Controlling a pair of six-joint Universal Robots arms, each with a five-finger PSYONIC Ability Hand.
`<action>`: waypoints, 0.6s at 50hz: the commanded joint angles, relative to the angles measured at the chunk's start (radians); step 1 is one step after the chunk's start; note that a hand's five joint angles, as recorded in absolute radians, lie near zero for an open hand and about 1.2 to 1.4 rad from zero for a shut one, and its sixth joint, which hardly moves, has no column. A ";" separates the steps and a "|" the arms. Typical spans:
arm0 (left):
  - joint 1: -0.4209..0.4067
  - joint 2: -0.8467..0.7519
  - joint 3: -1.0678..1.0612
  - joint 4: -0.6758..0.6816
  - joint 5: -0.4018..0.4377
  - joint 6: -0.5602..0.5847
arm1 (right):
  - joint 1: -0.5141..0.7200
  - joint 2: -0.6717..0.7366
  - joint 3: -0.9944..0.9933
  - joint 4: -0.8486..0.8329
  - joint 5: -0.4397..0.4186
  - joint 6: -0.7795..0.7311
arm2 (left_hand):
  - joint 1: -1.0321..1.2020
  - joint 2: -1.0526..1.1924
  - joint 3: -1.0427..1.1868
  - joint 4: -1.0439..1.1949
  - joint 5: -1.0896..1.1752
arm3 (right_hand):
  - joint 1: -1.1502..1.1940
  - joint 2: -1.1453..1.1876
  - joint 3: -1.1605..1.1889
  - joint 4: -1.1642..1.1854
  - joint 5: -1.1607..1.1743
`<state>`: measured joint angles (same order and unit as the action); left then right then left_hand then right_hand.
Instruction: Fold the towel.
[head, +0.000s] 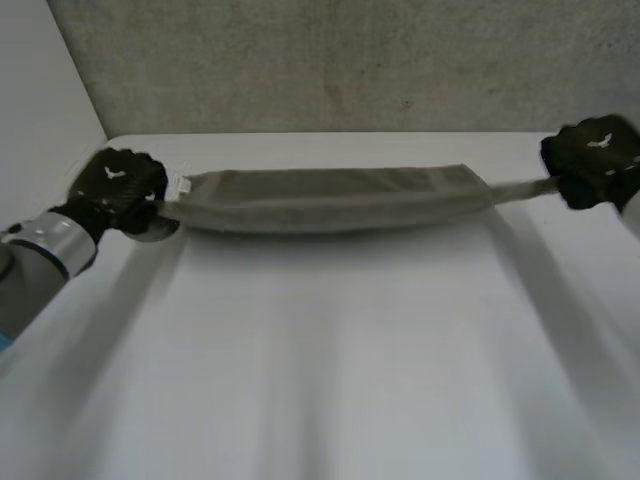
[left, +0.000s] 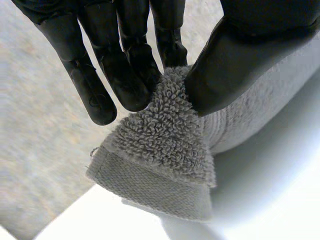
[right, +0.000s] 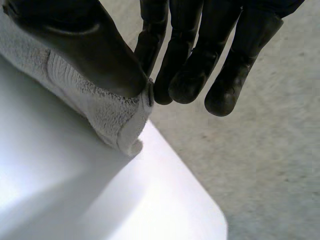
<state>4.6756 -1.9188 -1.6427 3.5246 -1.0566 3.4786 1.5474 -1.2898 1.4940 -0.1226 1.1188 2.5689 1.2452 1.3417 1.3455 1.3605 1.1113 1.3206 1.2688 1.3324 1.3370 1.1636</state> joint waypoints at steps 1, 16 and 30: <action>0.028 0.278 -0.117 -0.022 0.000 -0.010 | -0.117 -0.239 -0.003 0.170 -0.150 0.016 | 0.151 0.055 0.051 0.036 0.110 | 0.076 0.127 0.064 0.059 0.058; 0.006 0.151 -0.070 -0.036 0.026 -0.010 | -0.136 -0.030 -0.128 0.248 -0.173 0.014 | 0.151 0.055 0.051 0.036 0.110 | 0.076 0.127 0.064 0.059 0.058; -0.061 -0.368 0.482 -0.188 0.020 0.000 | 0.080 0.418 -0.570 0.245 0.122 -0.018 | 0.151 0.055 0.051 0.036 0.110 | 0.076 0.127 0.064 0.059 0.058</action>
<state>4.6316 -2.0987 -1.4040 3.4242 -1.0338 3.4744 1.5823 -1.0187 1.0968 0.1244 1.1511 2.5494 1.2452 1.3417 1.3455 1.3606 1.1127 1.3207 1.2688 1.3324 1.3370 1.1666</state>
